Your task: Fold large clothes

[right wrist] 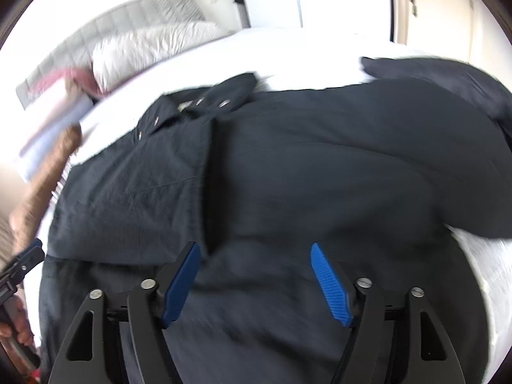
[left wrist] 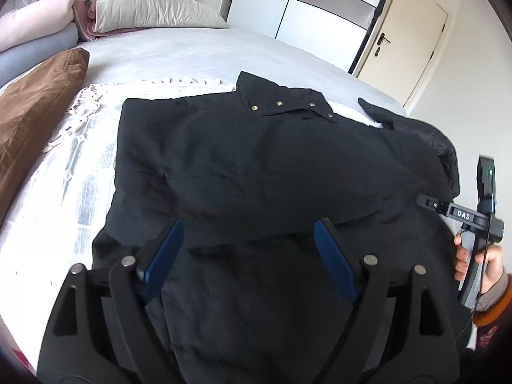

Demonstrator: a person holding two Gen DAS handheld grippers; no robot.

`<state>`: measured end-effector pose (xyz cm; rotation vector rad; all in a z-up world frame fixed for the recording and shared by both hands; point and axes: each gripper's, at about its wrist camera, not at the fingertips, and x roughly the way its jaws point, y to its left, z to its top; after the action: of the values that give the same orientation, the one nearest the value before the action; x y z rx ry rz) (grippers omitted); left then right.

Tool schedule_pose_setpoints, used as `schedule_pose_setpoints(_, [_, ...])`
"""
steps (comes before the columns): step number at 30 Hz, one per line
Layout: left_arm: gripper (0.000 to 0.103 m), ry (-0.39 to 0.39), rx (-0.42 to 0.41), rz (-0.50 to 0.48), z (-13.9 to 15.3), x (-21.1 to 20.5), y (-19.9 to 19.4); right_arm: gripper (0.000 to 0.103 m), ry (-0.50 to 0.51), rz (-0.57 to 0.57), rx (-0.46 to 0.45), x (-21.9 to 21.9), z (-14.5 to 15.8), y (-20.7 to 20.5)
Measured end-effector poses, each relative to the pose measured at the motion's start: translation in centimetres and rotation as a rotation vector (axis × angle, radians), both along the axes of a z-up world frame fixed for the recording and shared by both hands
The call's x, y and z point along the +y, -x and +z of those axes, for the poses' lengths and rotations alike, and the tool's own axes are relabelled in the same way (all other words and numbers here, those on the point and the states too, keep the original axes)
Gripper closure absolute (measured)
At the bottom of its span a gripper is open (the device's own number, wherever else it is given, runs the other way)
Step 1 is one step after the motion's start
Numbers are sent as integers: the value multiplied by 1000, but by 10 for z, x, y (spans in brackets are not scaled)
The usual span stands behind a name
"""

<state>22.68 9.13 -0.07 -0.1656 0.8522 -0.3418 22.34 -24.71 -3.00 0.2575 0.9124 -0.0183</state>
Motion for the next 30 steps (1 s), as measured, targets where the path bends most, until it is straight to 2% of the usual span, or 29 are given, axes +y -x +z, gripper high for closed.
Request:
schedule_pose_setpoints(6, [13, 36, 141, 128, 20, -11, 23, 20, -68, -184, -47, -105, 23, 60])
schedule_pose_setpoints(9, [13, 45, 164, 157, 23, -21, 37, 20, -113, -282, -59, -152, 25, 82])
schedule_pose_setpoints(14, [12, 33, 128, 152, 10, -40, 54, 19, -220, -424, -81, -230, 17, 121])
schedule_pose_setpoints(19, [12, 10, 78, 183, -18, -50, 56, 19, -381, -595, -101, -296, -14, 140])
schedule_pose_setpoints(23, [12, -57, 2, 177, -16, -56, 55, 19, -493, -688, -111, -329, -46, 139])
schedule_pose_setpoints(27, [12, -47, -76, 168, -9, -56, 57, 19, -612, -762, -171, -352, -69, 129])
schedule_pose_setpoints(30, [12, -30, -103, 176, -8, -53, 56, 21, -667, -834, -215, -365, -78, 125])
